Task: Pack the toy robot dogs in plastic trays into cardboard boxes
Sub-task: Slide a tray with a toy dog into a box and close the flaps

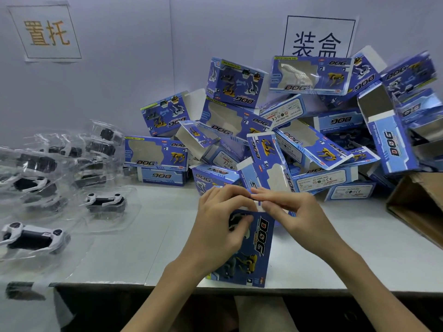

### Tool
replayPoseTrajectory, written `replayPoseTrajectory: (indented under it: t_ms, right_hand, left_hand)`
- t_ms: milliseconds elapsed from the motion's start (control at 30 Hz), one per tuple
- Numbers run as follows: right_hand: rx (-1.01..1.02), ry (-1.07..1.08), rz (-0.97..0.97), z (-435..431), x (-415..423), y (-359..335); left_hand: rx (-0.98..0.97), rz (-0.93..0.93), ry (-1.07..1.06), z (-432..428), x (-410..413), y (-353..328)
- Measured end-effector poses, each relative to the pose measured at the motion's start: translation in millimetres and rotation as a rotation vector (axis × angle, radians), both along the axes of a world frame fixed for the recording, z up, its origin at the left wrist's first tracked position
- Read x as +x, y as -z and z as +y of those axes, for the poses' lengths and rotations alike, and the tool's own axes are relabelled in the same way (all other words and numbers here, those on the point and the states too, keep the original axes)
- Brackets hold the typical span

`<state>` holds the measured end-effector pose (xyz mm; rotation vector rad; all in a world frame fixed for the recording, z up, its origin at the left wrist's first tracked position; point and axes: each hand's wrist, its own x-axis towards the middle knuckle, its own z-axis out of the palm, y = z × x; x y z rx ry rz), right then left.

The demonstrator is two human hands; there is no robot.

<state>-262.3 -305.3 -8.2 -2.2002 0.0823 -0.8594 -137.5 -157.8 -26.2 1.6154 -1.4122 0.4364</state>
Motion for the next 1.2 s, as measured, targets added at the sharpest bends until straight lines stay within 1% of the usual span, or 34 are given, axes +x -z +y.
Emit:
replayPoseTrajectory:
  t_ms: [67, 200, 367, 567, 633, 733, 767, 900, 1067, 1133, 1200]
  right_hand:
    - [-0.025, 0.038, -0.044, 2.4, 2.9, -1.3]
    - [0.004, 0.040, -0.113, 4.8, 4.5, 2.2]
    - [-0.042, -0.043, -0.042, 0.0, -3.4, 9.5]
    - [-0.101, -0.028, -0.040, 3.0, -7.3, 16.8]
    - [-0.075, -0.038, -0.016, 3.2, -8.5, 15.9]
    - [0.060, -0.060, 0.008, 1.2, -7.6, 6.3]
    - [0.062, -0.038, 0.008, -0.4, -5.9, 1.4]
    - [-0.016, 0.034, -0.011, -4.7, 0.5, -10.6]
    - [-0.062, 0.059, -0.086, -0.1, 0.3, 0.2]
    - [-0.123, 0.099, -0.114, 0.6, 2.0, 2.1]
    - [-0.170, 0.109, -0.102, 0.7, 1.4, -0.2]
  left_hand:
    - [-0.001, 0.005, -0.005, 0.1, 0.6, 1.4]
    - [0.011, -0.003, -0.002, 0.0, 3.5, 2.0]
    - [0.023, 0.019, 0.025, 1.9, 7.2, -0.7]
    - [0.030, 0.027, 0.054, 3.2, 5.0, -1.4]
    - [0.047, 0.033, 0.056, 3.1, 5.4, -2.3]
    - [0.046, 0.012, 0.053, 2.6, 4.5, -2.5]
    - [0.041, -0.006, 0.042, 2.3, 3.5, -2.0]
    - [0.025, -0.072, -0.042, -1.0, -1.9, -1.0]
    - [0.002, -0.073, -0.043, -5.2, -1.2, 1.7]
    - [0.007, -0.072, -0.041, -4.9, -0.6, 1.4]
    - [0.012, -0.079, -0.044, -4.4, -0.3, 0.2]
